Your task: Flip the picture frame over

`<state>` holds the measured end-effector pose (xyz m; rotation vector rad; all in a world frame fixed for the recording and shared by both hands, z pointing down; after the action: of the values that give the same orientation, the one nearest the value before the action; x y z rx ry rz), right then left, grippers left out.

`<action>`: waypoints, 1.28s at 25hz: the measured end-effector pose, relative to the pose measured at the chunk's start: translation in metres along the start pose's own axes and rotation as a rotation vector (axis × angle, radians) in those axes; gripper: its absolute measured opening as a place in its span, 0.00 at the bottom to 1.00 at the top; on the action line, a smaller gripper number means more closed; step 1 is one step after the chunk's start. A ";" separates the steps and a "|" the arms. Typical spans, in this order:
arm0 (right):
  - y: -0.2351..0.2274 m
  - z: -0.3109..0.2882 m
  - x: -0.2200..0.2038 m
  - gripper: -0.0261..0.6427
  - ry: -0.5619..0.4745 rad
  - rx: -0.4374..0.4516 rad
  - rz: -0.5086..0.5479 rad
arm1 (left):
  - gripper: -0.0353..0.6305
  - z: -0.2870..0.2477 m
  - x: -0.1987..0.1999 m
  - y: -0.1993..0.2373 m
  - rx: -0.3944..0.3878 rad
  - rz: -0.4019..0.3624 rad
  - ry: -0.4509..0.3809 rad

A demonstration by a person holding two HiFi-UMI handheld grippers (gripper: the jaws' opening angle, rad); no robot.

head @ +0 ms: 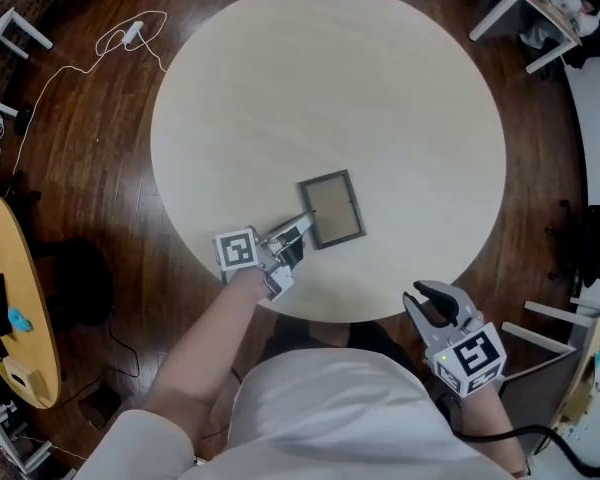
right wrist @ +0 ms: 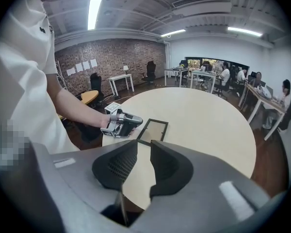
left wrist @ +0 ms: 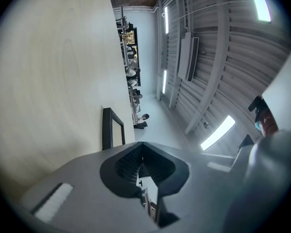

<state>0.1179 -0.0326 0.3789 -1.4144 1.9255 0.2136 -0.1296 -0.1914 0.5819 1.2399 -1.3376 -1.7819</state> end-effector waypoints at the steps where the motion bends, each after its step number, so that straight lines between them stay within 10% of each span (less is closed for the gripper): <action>1: 0.000 0.001 -0.002 0.17 0.000 0.000 -0.003 | 0.05 0.000 0.000 0.000 0.002 -0.006 0.003; 10: 0.005 0.012 -0.023 0.17 -0.033 -0.028 -0.035 | 0.05 0.006 -0.003 -0.023 -0.017 -0.082 0.024; 20: 0.017 0.038 -0.063 0.17 -0.100 0.051 0.076 | 0.05 0.047 -0.039 -0.145 -0.171 -0.440 0.073; 25: 0.026 0.063 -0.113 0.17 -0.138 0.139 0.140 | 0.05 0.078 -0.122 -0.207 -0.060 -0.645 0.121; 32: 0.056 0.101 -0.185 0.17 -0.125 0.265 0.137 | 0.05 0.141 -0.248 -0.269 0.124 -0.632 0.020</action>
<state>0.1392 0.1825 0.4080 -1.0733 1.8711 0.1026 -0.1398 0.1652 0.4195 1.8976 -1.1286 -2.1053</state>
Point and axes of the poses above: the fingertips, and each gripper's own axes: z backward along the fingers, y to its left, x out of its top, the point moved 9 cm from there along z, backward along the fingers, and after that the axes turned 15 degrees about -z, right-handed, at the moved point
